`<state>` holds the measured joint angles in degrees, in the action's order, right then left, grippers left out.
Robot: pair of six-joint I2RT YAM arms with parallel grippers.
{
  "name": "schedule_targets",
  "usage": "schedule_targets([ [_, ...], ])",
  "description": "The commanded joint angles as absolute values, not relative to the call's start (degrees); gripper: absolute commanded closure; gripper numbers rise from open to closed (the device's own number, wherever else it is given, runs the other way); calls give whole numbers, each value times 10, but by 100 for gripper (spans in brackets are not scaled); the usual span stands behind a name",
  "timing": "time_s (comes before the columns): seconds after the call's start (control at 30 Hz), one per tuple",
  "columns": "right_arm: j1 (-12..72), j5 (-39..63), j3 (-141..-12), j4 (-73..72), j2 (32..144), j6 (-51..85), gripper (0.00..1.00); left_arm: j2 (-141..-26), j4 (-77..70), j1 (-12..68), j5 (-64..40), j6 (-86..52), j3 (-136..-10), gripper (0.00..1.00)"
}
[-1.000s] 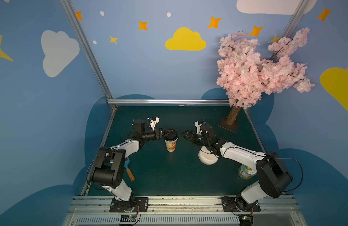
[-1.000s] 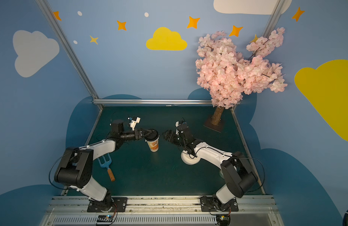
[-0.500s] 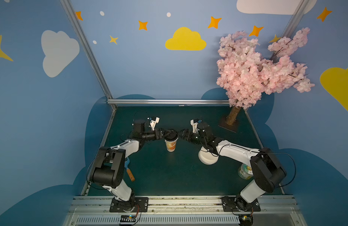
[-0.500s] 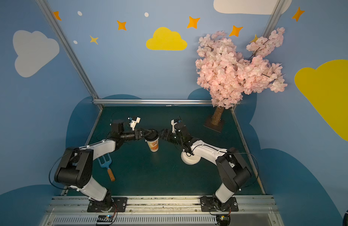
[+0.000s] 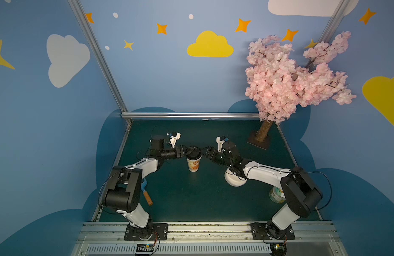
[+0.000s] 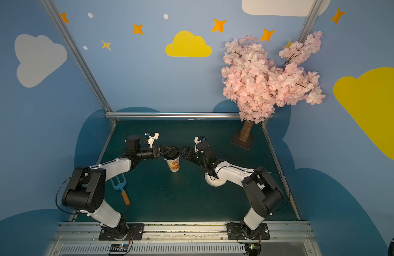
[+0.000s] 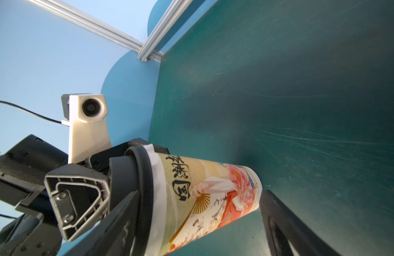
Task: Put the leak-proof paper on the milk tea cups
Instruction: Secure the cup lid on the cup.
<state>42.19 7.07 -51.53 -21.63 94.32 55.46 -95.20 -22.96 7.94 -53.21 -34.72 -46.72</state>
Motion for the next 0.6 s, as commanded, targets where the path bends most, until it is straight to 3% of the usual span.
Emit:
schedule_targets([
  [0.0, 438, 25, -438, -97, 984, 566, 15, -1035, -29, 85, -397, -290, -402, 32],
  [0.57, 454, 5, -581, 16, 914, 447, 13, -1008, -7, 85, -399, -297, -417, 31],
])
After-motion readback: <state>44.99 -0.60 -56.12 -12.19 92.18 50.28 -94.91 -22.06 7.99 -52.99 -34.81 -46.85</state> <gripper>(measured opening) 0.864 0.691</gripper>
